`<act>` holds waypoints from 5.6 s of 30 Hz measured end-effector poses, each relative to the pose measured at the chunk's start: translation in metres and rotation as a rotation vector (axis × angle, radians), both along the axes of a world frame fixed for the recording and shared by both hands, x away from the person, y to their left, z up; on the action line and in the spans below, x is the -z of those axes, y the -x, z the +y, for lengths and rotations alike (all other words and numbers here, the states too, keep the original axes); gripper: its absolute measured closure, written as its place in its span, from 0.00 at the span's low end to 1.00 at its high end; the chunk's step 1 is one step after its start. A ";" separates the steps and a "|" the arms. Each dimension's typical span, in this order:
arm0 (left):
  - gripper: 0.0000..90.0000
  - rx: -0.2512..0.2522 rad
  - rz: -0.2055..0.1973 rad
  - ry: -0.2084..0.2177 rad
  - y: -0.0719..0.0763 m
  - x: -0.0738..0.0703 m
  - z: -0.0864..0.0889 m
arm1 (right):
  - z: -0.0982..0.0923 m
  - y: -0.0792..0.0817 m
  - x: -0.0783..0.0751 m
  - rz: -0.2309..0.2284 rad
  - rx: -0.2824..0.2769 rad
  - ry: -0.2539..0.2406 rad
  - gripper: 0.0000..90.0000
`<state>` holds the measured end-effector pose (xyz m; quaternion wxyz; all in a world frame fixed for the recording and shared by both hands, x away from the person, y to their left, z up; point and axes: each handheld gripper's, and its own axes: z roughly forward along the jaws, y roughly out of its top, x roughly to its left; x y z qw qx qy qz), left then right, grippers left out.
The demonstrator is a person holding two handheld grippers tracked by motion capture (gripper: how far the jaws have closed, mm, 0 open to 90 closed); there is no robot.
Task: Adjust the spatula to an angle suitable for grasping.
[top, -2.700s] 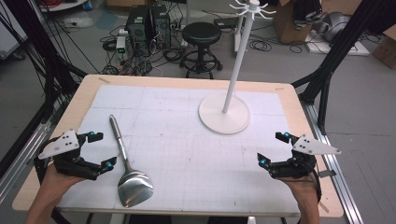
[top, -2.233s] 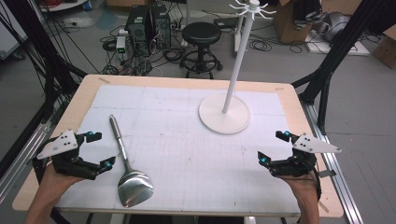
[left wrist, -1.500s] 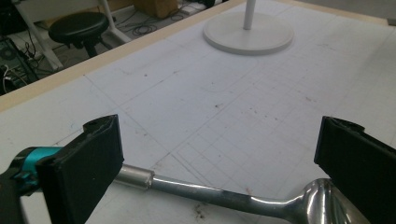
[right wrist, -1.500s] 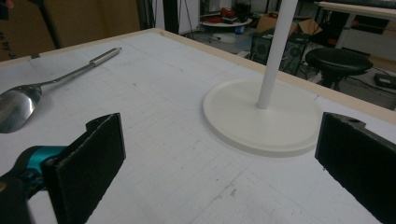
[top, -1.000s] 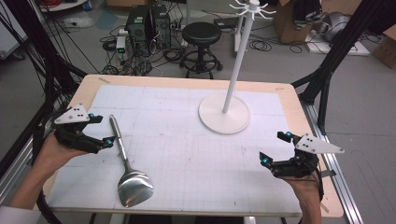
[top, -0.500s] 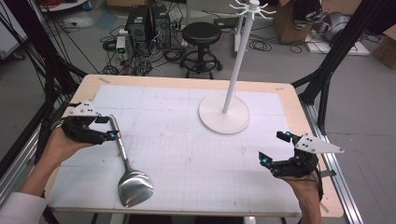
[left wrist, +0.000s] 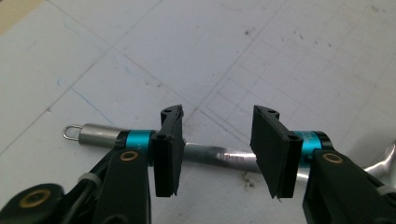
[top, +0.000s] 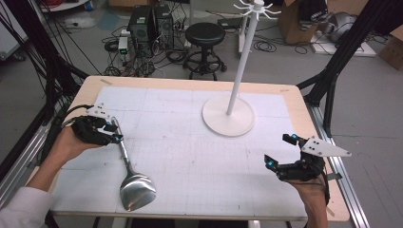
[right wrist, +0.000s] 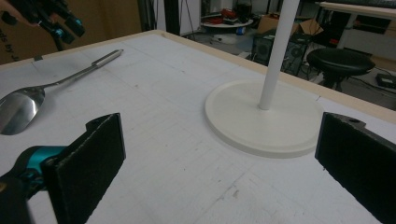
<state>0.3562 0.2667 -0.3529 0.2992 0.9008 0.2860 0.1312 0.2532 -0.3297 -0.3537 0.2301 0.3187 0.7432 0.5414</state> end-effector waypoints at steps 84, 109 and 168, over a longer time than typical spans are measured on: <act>1.00 -0.108 0.269 -0.377 -0.058 0.049 -0.037 | 0.005 -0.001 -0.001 0.003 -0.021 -0.004 0.01; 1.00 -0.083 0.259 -0.385 -0.059 0.047 -0.057 | 0.003 0.000 -0.001 -0.002 -0.021 -0.006 0.01; 1.00 0.097 0.233 -0.431 -0.050 0.046 -0.136 | 0.004 0.001 -0.004 -0.007 -0.030 -0.012 0.01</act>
